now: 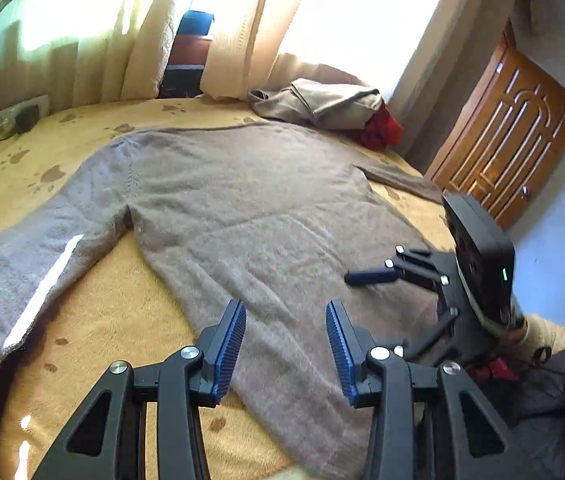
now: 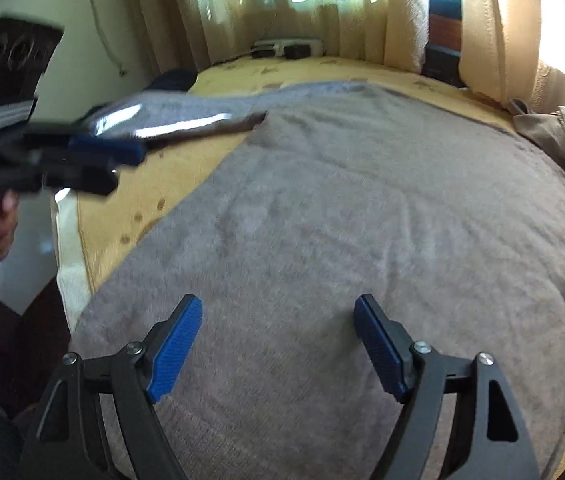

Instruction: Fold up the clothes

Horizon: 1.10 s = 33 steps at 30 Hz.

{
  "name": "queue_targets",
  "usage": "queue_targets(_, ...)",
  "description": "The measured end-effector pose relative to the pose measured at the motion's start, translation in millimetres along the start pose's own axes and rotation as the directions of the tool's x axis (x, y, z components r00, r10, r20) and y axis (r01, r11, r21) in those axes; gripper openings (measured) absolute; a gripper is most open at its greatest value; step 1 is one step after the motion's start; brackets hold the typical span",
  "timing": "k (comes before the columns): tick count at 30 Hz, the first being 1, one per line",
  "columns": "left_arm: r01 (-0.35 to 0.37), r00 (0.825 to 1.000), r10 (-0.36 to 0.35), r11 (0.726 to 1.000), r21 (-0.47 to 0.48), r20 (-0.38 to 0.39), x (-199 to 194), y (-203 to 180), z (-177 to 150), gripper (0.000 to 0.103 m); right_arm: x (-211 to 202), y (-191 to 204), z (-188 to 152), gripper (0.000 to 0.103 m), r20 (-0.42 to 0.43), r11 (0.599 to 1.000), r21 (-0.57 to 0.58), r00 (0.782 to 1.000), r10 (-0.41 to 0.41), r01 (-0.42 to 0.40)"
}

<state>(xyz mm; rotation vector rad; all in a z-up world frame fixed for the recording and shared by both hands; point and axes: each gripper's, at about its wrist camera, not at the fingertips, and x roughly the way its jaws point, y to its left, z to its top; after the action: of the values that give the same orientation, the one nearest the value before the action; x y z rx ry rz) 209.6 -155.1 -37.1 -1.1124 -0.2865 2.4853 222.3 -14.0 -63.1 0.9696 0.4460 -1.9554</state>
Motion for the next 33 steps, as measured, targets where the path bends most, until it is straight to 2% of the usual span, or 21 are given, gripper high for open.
queue_targets(1, -0.003, 1.000, 0.004, 1.000, -0.016, 0.025, 7.1, -0.2, 4.0, 0.043, -0.2, 8.8, -7.0, 0.082, -0.007, 0.998, -0.056, 0.999, -0.039, 0.038)
queue_targets(4, -0.028, 0.997, 0.030, 0.999, -0.024, 0.066, 34.1, -7.2, 16.6, 0.043, -13.7, 13.3, -25.9, 0.084, -0.018, 0.997, -0.069, 0.999, -0.038, 0.036)
queue_targets(6, -0.042, 0.999, 0.042, 0.999, -0.008, 0.020, 56.6, -12.5, 18.9, 0.043, -22.8, 11.4, -39.1, 0.085, -0.003, 0.997, -0.073, 1.000, -0.025, 0.025)
queue_targets(9, -0.089, 0.987, 0.100, 0.992, 0.089, -0.126, 85.3, -21.4, 1.2, 0.043, -36.7, 7.7, -55.8, 0.085, 0.017, 0.997, -0.076, 1.000, -0.010, 0.011)
queue_targets(12, -0.146, 0.979, 0.178, 0.953, 0.264, -0.100, 76.5, -35.4, -22.8, 0.046, -48.9, 3.5, -68.0, 0.085, 0.012, 0.996, -0.088, 1.000, 0.024, -0.023)
queue_targets(14, -0.167, 0.972, 0.208, 0.938, 0.302, -0.109, 69.6, -38.2, -30.9, 0.060, -55.4, -5.3, -66.9, 0.085, -0.010, 0.996, -0.068, 0.998, 0.061, -0.061)
queue_targets(17, -0.147, 0.972, 0.189, 0.952, 0.270, -0.138, 62.8, -29.7, -33.4, 0.067, -71.0, -44.1, -56.1, 0.085, 0.051, 0.995, 0.084, 0.998, 0.039, -0.043)
queue_targets(19, -0.128, 0.976, 0.168, 0.957, 0.259, -0.139, 60.1, -25.8, -35.1, 0.067, -81.1, -77.3, -47.7, 0.085, 0.103, 0.982, 0.187, 0.994, -0.045, 0.026)
queue_targets(21, -0.136, 0.974, 0.178, 0.953, 0.272, -0.139, 59.9, -27.3, -36.7, 0.067, -79.4, -108.9, -38.6, 0.085, 0.104, 0.963, 0.255, 0.988, -0.118, 0.088)
queue_targets(24, -0.144, 0.973, 0.187, 0.949, 0.280, -0.136, 57.9, -27.6, -40.5, 0.069, -63.9, -130.4, -44.8, 0.085, 0.012, 0.958, 0.262, 0.992, -0.127, 0.120)
queue_targets(27, -0.135, 0.977, 0.172, 0.955, 0.265, -0.124, 52.4, -23.1, -45.3, 0.070, -66.7, -113.5, -62.7, 0.085, -0.054, 0.974, 0.108, 0.980, -0.192, 0.197)
queue_targets(33, -0.101, 0.976, 0.144, 0.963, 0.249, -0.163, 48.8, -19.1, -37.6, 0.072, -85.7, -116.7, -88.2, 0.088, -0.035, 0.981, 0.098, 0.986, -0.163, 0.166)
